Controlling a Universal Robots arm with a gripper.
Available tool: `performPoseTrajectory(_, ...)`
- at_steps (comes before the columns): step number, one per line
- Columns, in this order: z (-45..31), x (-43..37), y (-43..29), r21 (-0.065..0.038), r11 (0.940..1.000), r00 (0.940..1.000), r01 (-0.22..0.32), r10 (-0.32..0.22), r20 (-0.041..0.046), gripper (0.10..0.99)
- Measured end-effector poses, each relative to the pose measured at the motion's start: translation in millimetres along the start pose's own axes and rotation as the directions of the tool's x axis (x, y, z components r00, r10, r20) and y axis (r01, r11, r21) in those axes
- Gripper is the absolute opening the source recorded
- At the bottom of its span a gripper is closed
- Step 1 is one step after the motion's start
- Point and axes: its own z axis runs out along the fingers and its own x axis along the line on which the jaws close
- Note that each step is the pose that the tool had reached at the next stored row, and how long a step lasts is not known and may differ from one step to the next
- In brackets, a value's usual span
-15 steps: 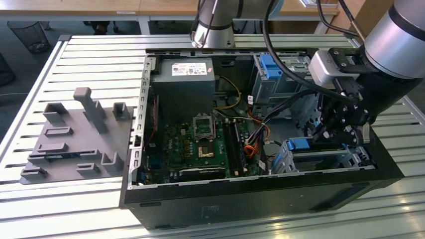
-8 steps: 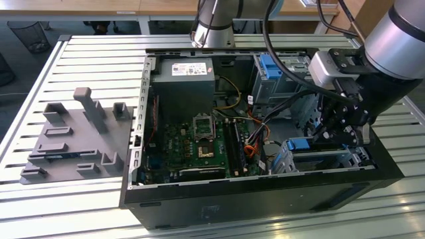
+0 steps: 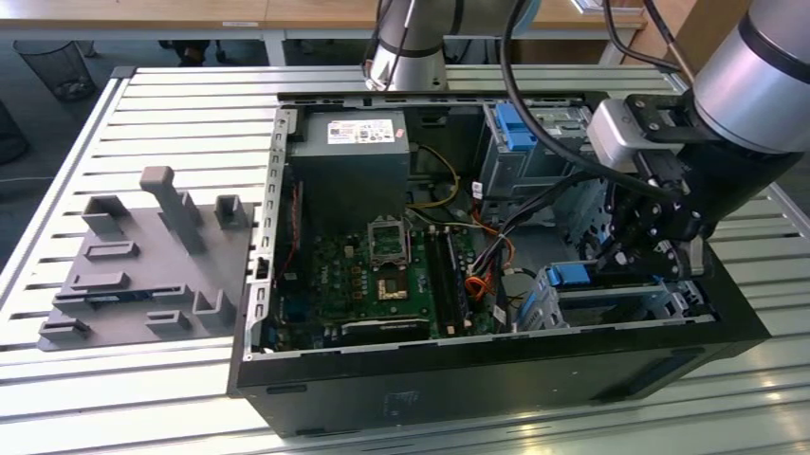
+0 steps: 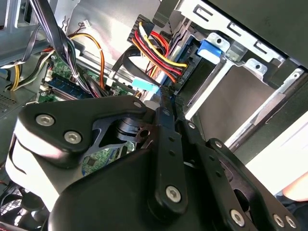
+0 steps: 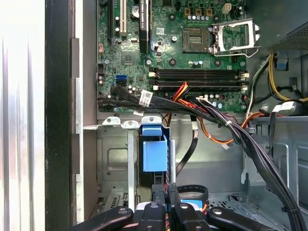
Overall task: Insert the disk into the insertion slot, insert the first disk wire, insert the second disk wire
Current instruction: 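Insert the second disk wire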
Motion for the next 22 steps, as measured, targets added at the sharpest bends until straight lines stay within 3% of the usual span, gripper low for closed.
performPoseTrajectory(22,4.7,0.3,-0.2,0.0,1.0,1.0,0.0,0.0,-0.0001,0.149)
